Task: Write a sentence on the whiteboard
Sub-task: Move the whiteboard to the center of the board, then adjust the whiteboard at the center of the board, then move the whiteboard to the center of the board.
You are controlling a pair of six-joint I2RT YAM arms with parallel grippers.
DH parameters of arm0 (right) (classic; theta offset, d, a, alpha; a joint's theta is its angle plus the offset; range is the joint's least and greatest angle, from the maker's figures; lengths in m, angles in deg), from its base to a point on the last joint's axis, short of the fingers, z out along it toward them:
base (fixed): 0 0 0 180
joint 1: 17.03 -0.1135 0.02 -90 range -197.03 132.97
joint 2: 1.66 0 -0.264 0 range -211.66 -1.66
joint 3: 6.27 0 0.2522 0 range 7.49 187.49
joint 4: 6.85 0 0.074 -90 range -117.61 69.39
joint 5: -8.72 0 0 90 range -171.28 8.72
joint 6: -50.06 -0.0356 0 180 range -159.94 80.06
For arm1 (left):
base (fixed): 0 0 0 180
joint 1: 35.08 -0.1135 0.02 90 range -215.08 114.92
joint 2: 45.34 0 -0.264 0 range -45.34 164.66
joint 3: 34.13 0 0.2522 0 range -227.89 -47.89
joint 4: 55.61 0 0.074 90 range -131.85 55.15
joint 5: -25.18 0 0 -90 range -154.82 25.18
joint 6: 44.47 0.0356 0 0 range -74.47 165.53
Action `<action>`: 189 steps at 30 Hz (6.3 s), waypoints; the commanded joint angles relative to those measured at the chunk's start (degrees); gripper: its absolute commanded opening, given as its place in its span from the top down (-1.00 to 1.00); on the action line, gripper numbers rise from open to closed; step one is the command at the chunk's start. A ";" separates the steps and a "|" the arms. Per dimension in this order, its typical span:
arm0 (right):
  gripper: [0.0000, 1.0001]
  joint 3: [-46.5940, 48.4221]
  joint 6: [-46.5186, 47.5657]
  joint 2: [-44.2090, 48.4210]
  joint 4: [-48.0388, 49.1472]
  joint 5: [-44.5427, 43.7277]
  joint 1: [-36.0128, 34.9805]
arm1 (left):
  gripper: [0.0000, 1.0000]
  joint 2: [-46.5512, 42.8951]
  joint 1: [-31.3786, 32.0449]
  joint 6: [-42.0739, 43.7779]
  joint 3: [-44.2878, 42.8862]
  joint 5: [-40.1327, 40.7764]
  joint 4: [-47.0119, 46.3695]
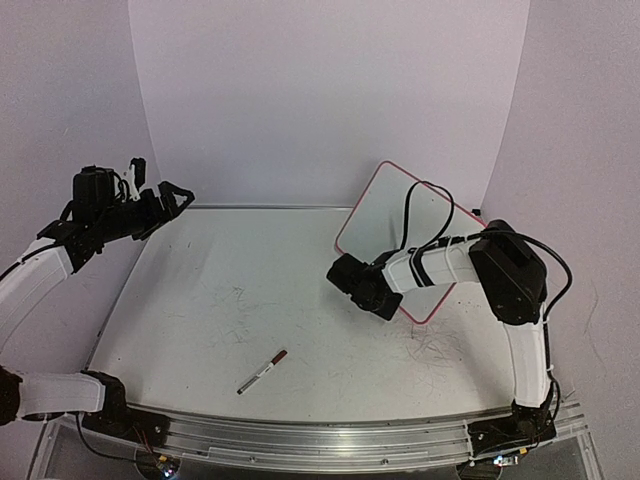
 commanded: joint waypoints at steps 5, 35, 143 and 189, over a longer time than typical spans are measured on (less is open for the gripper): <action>0.88 -5.51 12.34 3.88 7.11 -0.75 -1.85 | -0.99 1.15 0.25 -0.90 0.39 -0.09 -1.60; 0.97 -33.51 58.82 15.57 47.99 16.57 -11.47 | -0.99 -0.15 0.71 -9.31 10.92 -3.21 -5.98; 1.00 -25.65 35.09 16.23 33.23 10.52 -10.15 | 1.00 18.06 8.84 7.04 24.28 -8.47 -31.95; 1.00 -49.18 58.65 31.10 52.65 20.93 0.29 | -0.15 53.30 24.55 -2.64 -2.25 -32.15 -56.90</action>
